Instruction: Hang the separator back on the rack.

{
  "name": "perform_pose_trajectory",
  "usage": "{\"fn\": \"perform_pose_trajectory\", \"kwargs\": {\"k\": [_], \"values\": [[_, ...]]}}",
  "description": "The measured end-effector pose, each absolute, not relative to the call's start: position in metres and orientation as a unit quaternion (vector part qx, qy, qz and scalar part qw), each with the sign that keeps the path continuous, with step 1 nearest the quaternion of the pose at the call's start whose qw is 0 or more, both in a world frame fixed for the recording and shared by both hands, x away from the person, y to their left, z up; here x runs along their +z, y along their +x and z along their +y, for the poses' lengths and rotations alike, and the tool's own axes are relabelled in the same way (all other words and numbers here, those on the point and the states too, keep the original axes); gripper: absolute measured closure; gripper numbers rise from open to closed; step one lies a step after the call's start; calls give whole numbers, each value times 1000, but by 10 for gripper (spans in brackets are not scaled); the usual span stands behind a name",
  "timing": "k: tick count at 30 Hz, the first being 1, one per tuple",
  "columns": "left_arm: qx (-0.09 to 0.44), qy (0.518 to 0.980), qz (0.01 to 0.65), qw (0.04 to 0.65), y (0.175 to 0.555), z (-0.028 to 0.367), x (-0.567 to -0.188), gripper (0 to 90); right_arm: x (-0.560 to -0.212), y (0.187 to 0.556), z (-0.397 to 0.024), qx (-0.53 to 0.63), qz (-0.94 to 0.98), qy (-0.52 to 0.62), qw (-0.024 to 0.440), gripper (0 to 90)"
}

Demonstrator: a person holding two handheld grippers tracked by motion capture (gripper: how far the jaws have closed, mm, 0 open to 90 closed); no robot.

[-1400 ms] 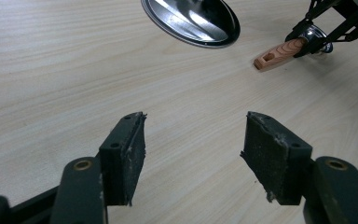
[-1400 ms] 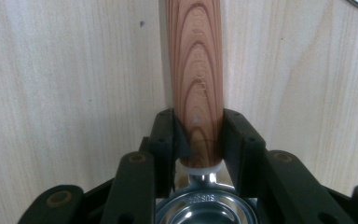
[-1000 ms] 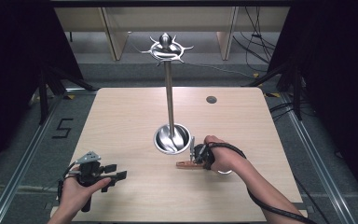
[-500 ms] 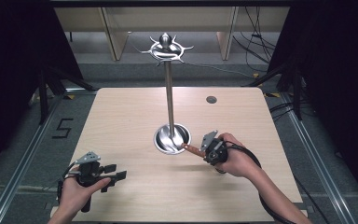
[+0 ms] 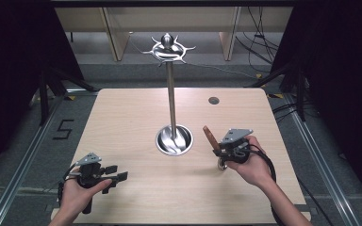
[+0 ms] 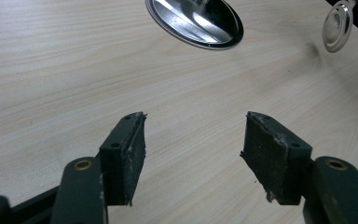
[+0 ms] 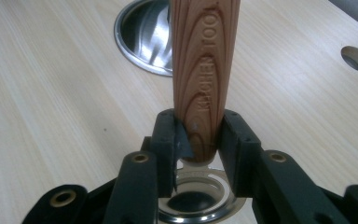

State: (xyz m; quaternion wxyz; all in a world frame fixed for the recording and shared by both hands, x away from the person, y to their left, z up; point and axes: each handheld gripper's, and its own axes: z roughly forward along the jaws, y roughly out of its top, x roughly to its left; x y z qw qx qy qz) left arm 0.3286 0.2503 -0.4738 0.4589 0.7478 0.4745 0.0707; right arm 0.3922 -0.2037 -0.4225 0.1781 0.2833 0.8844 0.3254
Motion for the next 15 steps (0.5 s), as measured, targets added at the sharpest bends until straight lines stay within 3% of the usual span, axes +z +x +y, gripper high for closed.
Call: {"fn": "perform_pose_trajectory", "kwargs": {"k": [15], "values": [[71,747,475,460,329,250,-474,381,-413,379,-210,394,846,318,168,696]]}}
